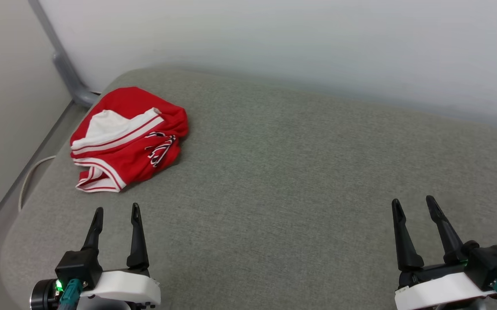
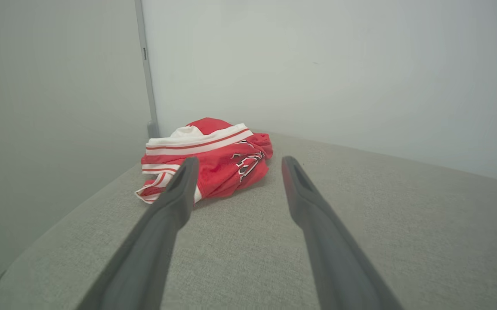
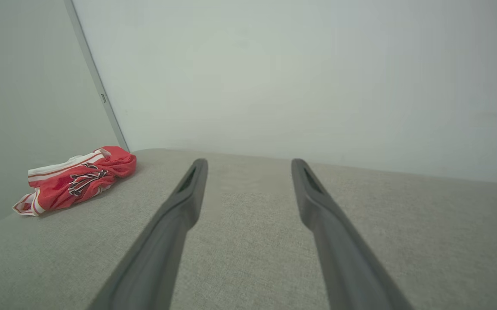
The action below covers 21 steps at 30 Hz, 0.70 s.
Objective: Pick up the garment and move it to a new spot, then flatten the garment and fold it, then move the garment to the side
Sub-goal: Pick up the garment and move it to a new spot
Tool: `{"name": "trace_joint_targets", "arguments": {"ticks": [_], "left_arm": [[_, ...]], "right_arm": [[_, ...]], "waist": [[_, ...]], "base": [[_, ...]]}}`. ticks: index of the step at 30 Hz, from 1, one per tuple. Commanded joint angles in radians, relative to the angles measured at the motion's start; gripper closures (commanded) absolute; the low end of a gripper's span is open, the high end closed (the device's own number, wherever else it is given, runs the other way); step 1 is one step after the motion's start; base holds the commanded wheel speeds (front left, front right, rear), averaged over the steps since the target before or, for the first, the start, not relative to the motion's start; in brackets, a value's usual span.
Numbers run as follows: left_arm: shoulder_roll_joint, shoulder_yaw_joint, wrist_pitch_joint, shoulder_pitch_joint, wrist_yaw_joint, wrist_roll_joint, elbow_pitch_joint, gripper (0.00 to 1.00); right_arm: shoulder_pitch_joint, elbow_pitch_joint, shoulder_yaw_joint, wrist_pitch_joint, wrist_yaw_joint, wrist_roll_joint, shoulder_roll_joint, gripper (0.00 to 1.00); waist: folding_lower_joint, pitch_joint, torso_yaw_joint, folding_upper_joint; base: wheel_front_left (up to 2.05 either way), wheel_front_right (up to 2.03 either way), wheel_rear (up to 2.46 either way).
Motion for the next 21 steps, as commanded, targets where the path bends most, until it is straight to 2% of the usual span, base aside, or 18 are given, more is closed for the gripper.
{"name": "trace_joint_targets", "arguments": {"ticks": [1,12,21], "left_arm": [[-0.001,0.005,-0.003,-0.010,0.004,-0.005,0.000,0.00],[-0.001,0.024,-0.003,-0.001,0.007,-0.013,0.005,0.00],[-0.001,0.039,-0.003,0.011,0.005,-0.025,0.009,0.00]], "right_arm": [[-0.007,-0.004,0.005,-0.002,-0.001,-0.010,0.001,0.00],[-0.004,-0.006,0.022,-0.002,-0.001,-0.027,0.001,0.00],[-0.004,0.000,0.035,-0.002,-0.001,-0.032,0.001,0.00]], "waist": [[0.0000,0.009,0.047,0.0000],[0.0000,0.006,0.174,0.0000],[0.0000,0.005,0.226,0.0000]], "base": [[0.00,0.00,0.00],[0.00,0.00,0.00],[0.00,0.00,0.00]]}}
